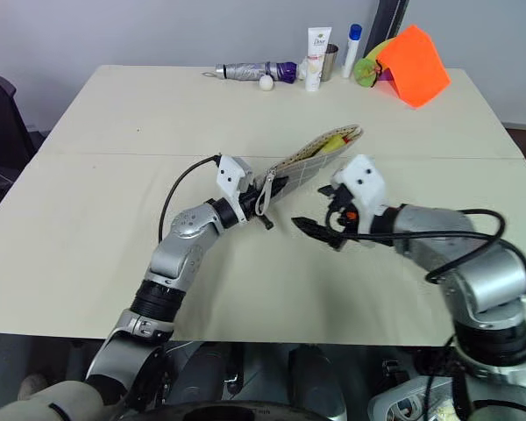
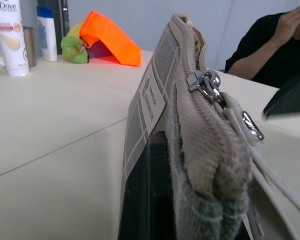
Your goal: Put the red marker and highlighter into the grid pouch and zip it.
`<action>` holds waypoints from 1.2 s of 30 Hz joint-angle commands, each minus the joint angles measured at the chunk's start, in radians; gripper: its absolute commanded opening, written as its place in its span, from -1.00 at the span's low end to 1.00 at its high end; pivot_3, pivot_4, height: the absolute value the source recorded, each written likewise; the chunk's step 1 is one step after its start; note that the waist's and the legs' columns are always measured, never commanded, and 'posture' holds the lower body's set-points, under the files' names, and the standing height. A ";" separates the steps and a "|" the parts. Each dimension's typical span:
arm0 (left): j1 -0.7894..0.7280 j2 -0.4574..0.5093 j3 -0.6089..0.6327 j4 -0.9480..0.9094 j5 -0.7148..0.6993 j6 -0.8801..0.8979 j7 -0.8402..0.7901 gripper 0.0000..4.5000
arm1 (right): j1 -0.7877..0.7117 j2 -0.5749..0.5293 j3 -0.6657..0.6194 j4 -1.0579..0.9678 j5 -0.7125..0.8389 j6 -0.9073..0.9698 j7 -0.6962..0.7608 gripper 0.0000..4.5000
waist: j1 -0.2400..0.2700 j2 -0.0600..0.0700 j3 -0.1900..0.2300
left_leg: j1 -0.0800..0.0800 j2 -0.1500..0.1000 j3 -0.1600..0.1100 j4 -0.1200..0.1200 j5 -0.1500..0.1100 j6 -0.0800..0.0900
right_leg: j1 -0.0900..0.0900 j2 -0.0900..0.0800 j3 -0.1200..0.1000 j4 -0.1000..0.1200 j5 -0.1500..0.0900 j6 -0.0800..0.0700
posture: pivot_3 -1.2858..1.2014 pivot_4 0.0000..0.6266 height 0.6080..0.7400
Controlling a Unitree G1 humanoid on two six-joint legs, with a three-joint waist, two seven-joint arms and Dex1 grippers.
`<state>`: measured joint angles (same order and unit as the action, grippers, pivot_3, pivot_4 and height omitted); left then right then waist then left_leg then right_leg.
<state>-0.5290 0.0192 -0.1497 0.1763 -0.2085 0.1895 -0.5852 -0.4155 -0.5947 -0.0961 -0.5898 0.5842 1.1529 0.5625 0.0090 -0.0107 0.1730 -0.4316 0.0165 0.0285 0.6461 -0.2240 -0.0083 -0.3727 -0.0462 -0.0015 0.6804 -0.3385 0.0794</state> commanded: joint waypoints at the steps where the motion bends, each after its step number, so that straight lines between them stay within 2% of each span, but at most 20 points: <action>1: -0.016 -0.014 0.005 -0.050 -0.006 -0.007 0.024 -1.00 | -0.047 0.072 -0.024 -0.011 0.049 0.061 -0.074 0.95 | 0.001 0.000 0.000 | 0.000 0.000 0.000 0.000 0.000 0.000 | 0.000 0.000 0.000 0.000 0.000 0.000 | 0.03 -0.52 1.00; 6: -0.017 -0.018 -0.008 -0.049 0.006 -0.017 0.038 -1.00 | -0.080 0.200 -0.035 0.018 0.091 0.129 -0.152 0.95 | 0.002 0.000 0.000 | 0.000 0.000 0.000 0.000 0.000 0.000 | 0.000 0.000 0.000 0.000 0.000 0.000 | 0.03 -0.52 1.00; 9: -0.019 -0.018 -0.015 -0.046 0.012 -0.024 0.041 -1.00 | -0.102 0.270 -0.046 0.045 0.107 0.162 -0.199 0.60 | 0.000 0.000 0.000 | 0.000 0.000 0.000 0.000 0.000 0.000 | 0.000 0.000 0.000 0.000 0.000 0.000 | 0.03 -0.52 1.00; 15: -0.016 -0.016 -0.022 -0.049 0.014 -0.028 0.043 -1.00 | -0.120 0.316 -0.065 0.064 0.118 0.204 -0.254 -0.83 | -0.002 0.000 0.000 | -0.001 0.000 0.000 -0.001 0.000 0.000 | -0.001 0.000 0.000 0.000 0.000 0.000 | 0.03 -0.52 1.00; 16: -0.016 -0.015 -0.022 -0.047 0.015 -0.029 0.042 -1.00 | -0.121 0.314 -0.069 0.065 0.120 0.207 -0.258 -0.98 | -0.002 0.000 0.000 | -0.001 0.000 0.000 -0.001 0.000 0.000 | -0.001 0.000 0.000 0.000 0.000 0.000 | 0.03 -0.52 1.00; 20: -0.013 0.010 -0.026 -0.040 0.025 -0.044 0.025 -1.00 | -0.133 0.229 -0.108 0.074 0.095 0.190 -0.258 -0.98 | -0.001 0.000 0.000 | -0.001 0.000 0.000 -0.001 0.000 0.000 | -0.001 0.000 0.000 0.000 0.000 0.000 | 0.03 -0.52 1.00; 25: 0.001 0.070 -0.049 -0.036 0.053 -0.082 -0.025 -1.00 | -0.177 0.047 -0.156 0.159 0.007 0.100 -0.260 -0.98 | -0.002 0.000 0.000 | -0.002 0.000 0.000 -0.001 0.000 0.000 | -0.002 0.000 0.000 0.000 0.000 0.000 | 0.03 -0.52 1.00; 29: 0.017 0.109 -0.056 -0.031 0.061 -0.106 -0.059 -1.00 | -0.203 -0.145 -0.117 0.294 -0.168 -0.074 -0.276 -0.98 | 0.000 0.001 0.000 | -0.002 0.000 0.000 -0.001 0.000 0.000 | -0.002 0.000 0.000 0.000 0.000 0.000 | 0.03 -0.52 1.00; 36: 0.046 0.137 -0.063 -0.049 0.057 -0.111 -0.082 -1.00 | -0.190 -0.209 -0.083 0.378 -0.278 -0.183 -0.276 -0.98 | -0.009 0.001 0.000 | -0.002 0.000 0.000 -0.001 0.000 0.000 | -0.002 0.000 0.000 -0.001 0.000 0.000 | 0.03 -0.52 1.00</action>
<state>-0.4944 0.1435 -0.2189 0.1575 -0.1531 0.0903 -0.6590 -0.5979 -0.7703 -0.1598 -0.2009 0.3458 1.0071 0.2861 -0.0005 -0.0098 0.1731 -0.4338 0.0167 0.0288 0.6447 -0.2241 -0.0080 -0.3751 -0.0459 -0.0015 0.6798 -0.3387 0.0792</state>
